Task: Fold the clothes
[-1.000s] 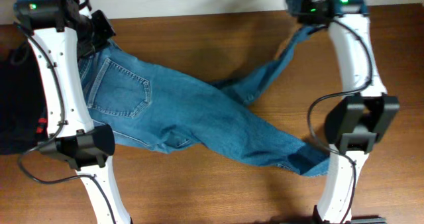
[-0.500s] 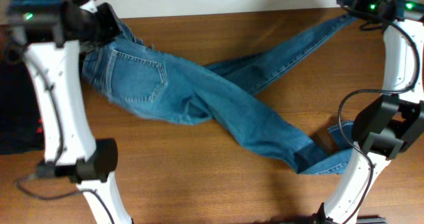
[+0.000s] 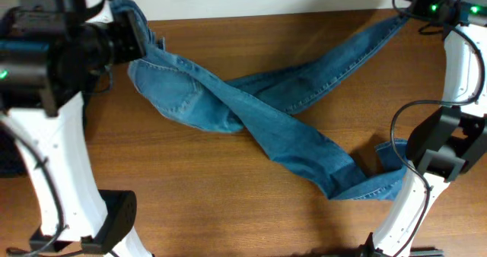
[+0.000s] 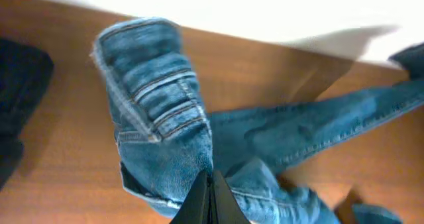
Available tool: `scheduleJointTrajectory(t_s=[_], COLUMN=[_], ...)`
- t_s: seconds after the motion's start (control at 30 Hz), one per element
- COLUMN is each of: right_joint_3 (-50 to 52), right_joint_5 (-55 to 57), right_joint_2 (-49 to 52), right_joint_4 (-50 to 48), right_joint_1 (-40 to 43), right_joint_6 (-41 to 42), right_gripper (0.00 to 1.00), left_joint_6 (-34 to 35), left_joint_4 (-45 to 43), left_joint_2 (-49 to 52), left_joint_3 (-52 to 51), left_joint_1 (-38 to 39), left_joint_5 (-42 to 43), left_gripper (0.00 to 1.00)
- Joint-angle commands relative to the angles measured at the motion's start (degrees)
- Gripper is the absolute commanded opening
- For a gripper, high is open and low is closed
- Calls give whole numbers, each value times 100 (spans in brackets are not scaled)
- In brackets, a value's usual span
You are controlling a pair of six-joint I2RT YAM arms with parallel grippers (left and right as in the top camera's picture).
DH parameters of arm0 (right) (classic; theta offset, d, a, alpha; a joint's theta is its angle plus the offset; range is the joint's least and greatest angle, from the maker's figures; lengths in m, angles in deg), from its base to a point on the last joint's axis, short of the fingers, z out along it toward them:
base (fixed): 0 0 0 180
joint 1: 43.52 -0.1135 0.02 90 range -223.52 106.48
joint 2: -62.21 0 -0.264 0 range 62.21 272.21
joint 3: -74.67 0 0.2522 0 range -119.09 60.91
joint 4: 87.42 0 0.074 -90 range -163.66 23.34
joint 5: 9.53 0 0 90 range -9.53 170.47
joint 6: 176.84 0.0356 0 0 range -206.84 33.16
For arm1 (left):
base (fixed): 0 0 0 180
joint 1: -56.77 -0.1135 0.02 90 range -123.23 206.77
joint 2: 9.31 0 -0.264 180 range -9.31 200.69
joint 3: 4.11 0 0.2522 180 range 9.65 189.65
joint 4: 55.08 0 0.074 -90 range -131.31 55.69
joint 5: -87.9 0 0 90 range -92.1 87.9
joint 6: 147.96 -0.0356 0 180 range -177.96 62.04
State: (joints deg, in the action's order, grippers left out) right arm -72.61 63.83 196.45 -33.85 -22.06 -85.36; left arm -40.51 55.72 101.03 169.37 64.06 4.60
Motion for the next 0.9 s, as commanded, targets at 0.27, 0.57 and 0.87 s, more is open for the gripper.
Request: scheduleJointTrajectory(t_s=[0.27,0.57,0.87], right_joint_3=[-74,66,173], right_joint_5=[435,1010,1364], right_joint_2=[503,514,673], right_joint_4=[52,109,262], right_joint_1=[227,409,715], right_joint_6=[-83,-275,-254], right_gripper=[4,4,4], left_joint_6=[-125,-68,-13], left_joint_4=[-33,-33,-33], left_joint_2=[-140,-684,-1453], left_joint_3=[-2024,-3134,-4422], left_joint_1=[96,98,98], left_joint_5=[-269,-260,-243], left_gripper=[0,1,0])
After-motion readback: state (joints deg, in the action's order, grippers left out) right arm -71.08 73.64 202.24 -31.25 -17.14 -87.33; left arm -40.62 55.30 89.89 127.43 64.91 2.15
